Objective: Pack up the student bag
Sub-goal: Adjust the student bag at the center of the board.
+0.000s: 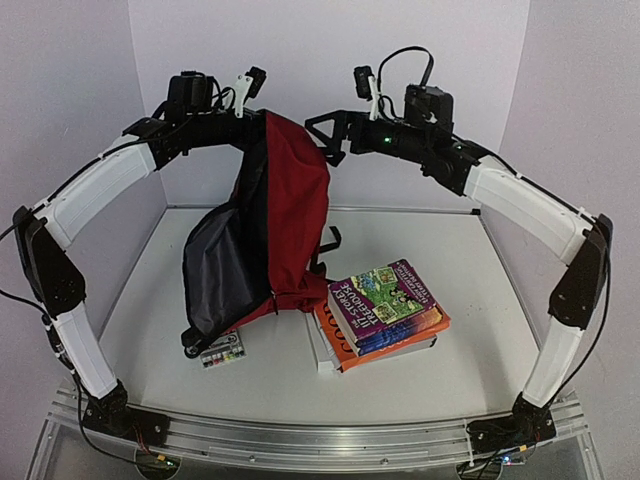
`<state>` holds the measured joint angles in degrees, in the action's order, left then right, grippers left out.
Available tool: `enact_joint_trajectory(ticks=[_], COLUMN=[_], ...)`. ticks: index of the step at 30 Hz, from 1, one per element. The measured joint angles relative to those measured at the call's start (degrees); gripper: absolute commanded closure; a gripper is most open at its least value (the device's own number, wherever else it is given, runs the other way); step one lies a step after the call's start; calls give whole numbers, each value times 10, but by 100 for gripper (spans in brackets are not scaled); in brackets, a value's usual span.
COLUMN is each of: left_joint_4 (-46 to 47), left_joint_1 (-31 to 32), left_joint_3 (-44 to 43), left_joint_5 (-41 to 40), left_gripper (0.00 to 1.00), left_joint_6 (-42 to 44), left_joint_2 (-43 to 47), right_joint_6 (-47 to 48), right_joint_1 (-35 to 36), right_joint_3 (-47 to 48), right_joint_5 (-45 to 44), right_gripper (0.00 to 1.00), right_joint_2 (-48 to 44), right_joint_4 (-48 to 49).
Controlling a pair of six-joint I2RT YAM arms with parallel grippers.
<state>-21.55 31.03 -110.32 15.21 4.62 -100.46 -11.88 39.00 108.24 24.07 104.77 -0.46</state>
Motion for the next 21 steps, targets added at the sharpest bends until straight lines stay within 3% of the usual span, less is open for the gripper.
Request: enact_joint_trajectory(ticks=[5,10,19,21], left_joint_4=[-54,-95,-131,-131], left_joint_1=[0,0,0,0], left_joint_3=[-74,-97,-115,-115], left_joint_5=[-60,-98,-126,-129], left_gripper=[100,100,100,100], left_joint_6=[-41,-64,-82,-82], left_joint_2=[-9,-11,-21,-21], right_joint_6=[7,-8,-36,-43], right_joint_1=[20,57,101,105], right_joint_3=[-119,-265,-387,-393], right_joint_5=[-93,-90,-83,-82], right_gripper=[2,2,32,46], right_joint_2=[-93,-181,-196,-181], right_joint_4=[22,84,133,134])
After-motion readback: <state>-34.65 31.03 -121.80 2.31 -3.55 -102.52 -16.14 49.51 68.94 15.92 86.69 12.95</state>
